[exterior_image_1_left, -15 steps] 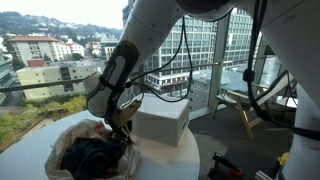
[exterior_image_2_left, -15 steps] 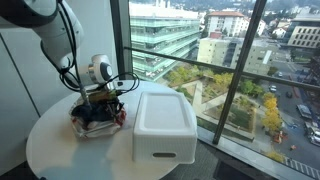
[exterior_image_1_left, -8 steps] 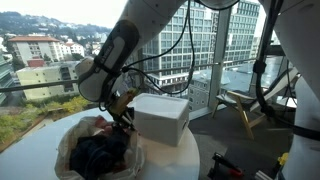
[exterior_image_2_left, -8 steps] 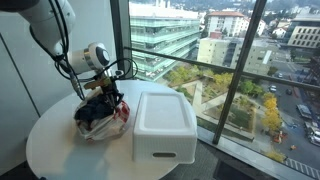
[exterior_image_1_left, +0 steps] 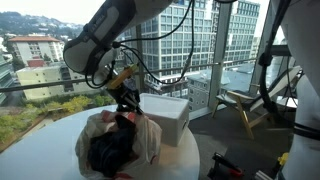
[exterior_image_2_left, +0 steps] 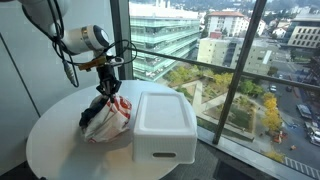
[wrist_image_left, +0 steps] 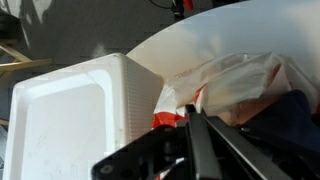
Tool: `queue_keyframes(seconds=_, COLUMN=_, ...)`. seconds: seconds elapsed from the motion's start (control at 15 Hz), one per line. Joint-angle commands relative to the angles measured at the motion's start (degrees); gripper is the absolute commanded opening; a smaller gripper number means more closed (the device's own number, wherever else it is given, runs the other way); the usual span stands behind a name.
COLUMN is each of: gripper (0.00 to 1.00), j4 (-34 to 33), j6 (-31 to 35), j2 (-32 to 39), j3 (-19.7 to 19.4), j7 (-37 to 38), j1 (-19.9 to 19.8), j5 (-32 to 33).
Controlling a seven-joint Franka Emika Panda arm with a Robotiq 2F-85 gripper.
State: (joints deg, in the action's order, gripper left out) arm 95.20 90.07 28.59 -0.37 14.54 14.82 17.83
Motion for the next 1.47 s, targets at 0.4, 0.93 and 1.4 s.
queue_keyframes(seconds=0.4, gripper=0.0, j4=-8.87, j6=-6.72, j2=11.59, j3=4.43, j7=-18.37, j1=-9.69, j5=-14.79)
queue_keyframes(seconds=0.93, gripper=0.63, j4=-4.3, j6=1.52, j2=4.36, j3=2.66, j7=-10.01, j1=-6.73, j5=-11.26)
queue_keyframes(seconds=1.4, gripper=1.0, j4=0.27, j6=10.44, j2=-0.3, j3=9.03, j7=-23.56, j1=-9.11, j5=-22.75)
